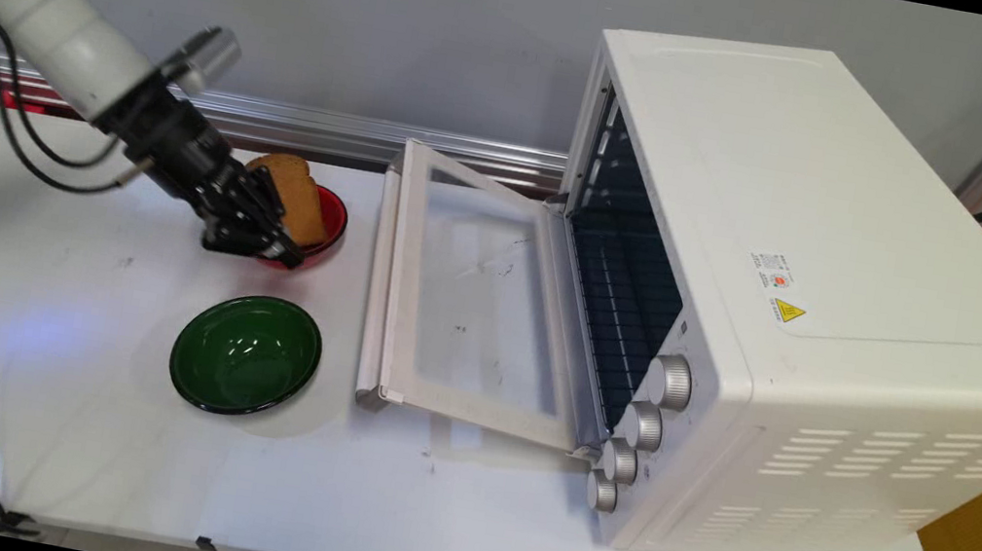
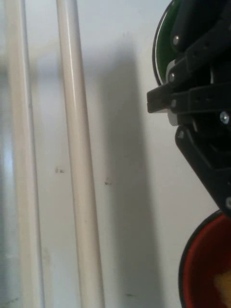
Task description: Close the oven
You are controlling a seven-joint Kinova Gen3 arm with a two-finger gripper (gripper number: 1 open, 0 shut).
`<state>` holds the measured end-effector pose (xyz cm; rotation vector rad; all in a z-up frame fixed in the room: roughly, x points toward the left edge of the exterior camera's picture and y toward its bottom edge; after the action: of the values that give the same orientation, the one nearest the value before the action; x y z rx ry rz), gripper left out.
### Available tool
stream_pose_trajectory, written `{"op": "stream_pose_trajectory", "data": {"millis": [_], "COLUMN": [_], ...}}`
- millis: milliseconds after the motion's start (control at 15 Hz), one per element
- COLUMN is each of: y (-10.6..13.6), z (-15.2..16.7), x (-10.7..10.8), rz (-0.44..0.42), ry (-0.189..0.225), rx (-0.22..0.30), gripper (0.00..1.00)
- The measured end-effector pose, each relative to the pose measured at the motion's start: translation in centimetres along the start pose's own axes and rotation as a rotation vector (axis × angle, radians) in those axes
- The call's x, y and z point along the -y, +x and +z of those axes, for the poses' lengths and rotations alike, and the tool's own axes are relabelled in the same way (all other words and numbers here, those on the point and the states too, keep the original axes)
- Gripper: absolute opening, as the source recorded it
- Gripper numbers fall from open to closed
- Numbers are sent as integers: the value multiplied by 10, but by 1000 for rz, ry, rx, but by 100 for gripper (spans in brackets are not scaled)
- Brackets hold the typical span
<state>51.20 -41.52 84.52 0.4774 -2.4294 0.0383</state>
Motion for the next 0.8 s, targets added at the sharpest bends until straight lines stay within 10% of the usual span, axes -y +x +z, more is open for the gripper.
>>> {"op": "stream_pose_trajectory", "data": {"millis": [800], "y": [-12], "z": [87], "x": [23], "rz": [18], "ry": [37], "rx": [-43], "gripper": [0]}}
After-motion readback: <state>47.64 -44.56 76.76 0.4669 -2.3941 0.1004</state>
